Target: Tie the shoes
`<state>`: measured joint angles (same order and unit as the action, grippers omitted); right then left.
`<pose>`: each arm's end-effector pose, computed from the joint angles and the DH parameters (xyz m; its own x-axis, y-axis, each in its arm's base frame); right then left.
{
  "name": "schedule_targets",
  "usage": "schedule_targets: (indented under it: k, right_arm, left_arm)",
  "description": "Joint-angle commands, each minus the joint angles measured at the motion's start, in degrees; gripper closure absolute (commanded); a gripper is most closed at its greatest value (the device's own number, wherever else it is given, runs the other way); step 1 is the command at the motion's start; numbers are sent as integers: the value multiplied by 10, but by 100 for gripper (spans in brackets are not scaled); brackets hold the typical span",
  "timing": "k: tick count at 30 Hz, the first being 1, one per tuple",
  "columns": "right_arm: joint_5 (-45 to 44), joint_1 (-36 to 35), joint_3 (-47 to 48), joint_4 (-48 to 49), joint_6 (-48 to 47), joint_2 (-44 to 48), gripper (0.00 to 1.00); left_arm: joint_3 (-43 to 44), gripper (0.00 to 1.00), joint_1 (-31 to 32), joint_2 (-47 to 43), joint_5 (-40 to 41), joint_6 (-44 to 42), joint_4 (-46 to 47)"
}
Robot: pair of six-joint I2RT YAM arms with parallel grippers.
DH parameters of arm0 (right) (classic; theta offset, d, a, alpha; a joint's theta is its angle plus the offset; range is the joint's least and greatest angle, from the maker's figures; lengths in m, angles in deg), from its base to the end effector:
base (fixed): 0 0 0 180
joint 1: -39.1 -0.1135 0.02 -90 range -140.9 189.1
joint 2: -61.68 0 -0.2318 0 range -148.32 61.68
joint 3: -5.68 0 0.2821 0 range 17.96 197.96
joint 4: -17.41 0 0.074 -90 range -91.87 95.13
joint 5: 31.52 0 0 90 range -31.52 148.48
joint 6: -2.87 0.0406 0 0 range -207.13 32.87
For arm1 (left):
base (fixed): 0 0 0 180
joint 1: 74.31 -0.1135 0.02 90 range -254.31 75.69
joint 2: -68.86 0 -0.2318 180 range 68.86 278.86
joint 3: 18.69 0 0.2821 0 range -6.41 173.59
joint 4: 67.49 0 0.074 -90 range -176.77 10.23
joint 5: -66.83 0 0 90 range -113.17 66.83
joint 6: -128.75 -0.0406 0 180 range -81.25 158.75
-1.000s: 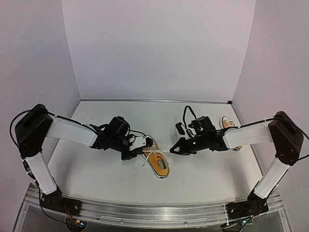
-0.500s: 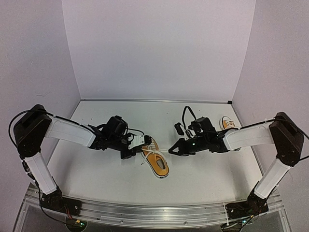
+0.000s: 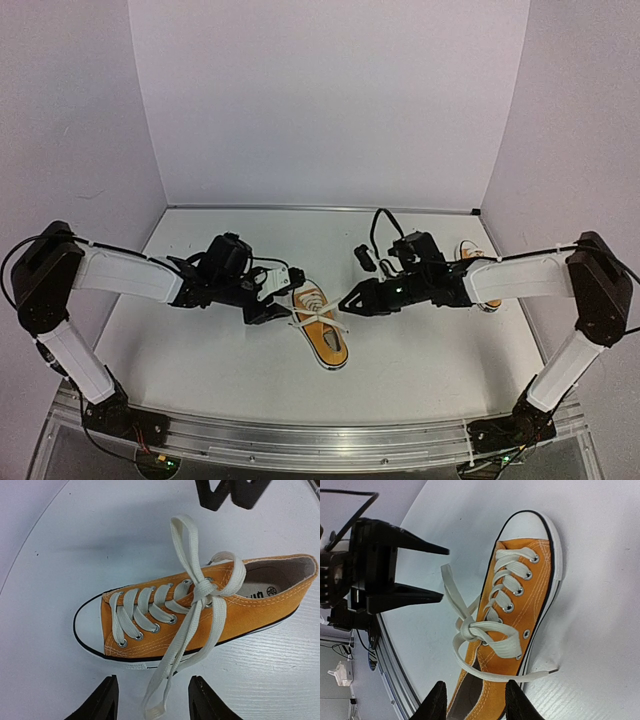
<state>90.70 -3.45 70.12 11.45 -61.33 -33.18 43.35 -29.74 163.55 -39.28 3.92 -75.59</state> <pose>0.2580 0.2662 0.1374 -0.7800 -0.2162 -0.5872 -0.6096 0.4743 0.6351 0.2500 -0.2621 0.1186 0.0889 0.6827 -0.7253 0.9420 0.1791 0.2840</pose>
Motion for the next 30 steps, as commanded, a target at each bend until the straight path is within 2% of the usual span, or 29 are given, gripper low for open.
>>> schedule_targets:
  k: [1, 13, 17, 22, 30]
  right_arm:
    - [-9, 18, 14, -24, -18, 37, 63]
    - [104, 17, -29, 38, -23, -14, 56]
    - [113, 8, -7, 44, -30, -56, 55]
    - [106, 4, 16, 44, -42, -85, 55]
    - [99, 4, 31, 43, -53, -109, 46]
  left_arm:
    - [-32, 49, -3, -66, 3, 50, 40]
    - [-122, 45, 23, -147, -29, 84, 47]
    - [-114, 46, 45, -110, -28, 79, 31]
    - [-99, 44, 56, -62, -26, 76, 53]
    - [-59, 39, 56, 2, -26, 53, 66]
